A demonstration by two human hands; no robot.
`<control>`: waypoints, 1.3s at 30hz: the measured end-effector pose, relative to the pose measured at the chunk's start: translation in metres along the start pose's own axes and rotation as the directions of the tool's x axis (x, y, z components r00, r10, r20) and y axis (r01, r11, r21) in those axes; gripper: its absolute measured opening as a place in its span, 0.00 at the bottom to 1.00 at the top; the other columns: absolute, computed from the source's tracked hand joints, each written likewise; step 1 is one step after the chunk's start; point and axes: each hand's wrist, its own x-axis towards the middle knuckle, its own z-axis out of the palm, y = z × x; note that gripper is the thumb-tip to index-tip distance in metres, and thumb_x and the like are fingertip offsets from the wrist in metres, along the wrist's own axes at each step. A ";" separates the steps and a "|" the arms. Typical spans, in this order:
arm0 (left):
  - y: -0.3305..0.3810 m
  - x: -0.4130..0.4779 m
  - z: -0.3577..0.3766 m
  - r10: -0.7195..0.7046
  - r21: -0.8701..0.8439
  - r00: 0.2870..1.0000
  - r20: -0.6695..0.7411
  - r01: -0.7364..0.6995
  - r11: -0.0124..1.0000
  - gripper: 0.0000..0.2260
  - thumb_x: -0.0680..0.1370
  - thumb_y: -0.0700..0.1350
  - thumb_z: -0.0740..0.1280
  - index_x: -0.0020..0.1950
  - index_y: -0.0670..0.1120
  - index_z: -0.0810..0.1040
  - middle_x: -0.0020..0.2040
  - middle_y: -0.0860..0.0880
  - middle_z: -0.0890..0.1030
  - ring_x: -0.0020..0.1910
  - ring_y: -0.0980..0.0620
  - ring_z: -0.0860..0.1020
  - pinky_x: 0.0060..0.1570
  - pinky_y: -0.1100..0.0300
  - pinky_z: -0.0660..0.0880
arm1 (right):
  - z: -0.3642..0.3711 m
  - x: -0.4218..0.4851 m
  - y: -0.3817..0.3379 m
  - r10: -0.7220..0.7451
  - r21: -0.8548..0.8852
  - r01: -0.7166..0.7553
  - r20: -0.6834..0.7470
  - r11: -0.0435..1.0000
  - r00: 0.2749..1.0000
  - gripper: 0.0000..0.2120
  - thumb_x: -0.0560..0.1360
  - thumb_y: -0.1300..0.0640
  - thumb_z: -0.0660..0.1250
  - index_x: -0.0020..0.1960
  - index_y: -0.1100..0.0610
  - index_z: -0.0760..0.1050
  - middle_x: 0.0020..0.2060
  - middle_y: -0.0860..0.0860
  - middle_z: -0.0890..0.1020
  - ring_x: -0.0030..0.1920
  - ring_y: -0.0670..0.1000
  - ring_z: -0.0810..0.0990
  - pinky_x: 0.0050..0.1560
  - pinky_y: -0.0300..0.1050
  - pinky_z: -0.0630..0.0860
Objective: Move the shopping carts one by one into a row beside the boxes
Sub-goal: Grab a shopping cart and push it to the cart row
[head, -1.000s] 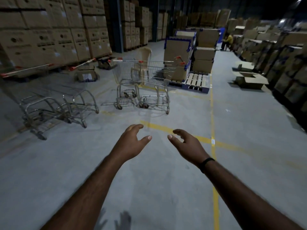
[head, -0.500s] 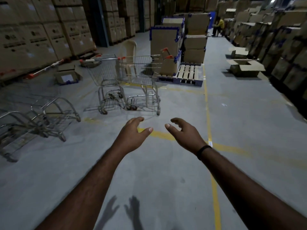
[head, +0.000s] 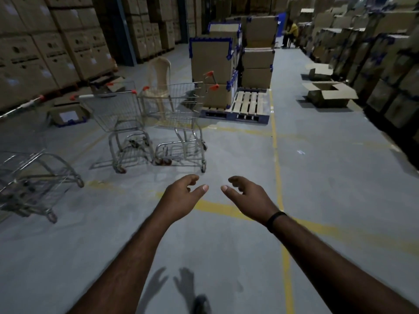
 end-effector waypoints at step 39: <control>0.074 0.820 0.099 -0.045 -0.121 0.996 -0.073 0.036 0.992 0.17 0.78 0.55 0.71 0.63 0.48 0.80 0.57 0.52 0.82 0.50 0.59 0.81 0.48 0.65 0.74 | -0.157 0.846 0.065 -0.113 -0.116 0.124 0.098 0.986 0.989 0.27 0.77 0.36 0.65 0.70 0.50 0.73 0.66 0.51 0.79 0.63 0.51 0.78 0.62 0.46 0.74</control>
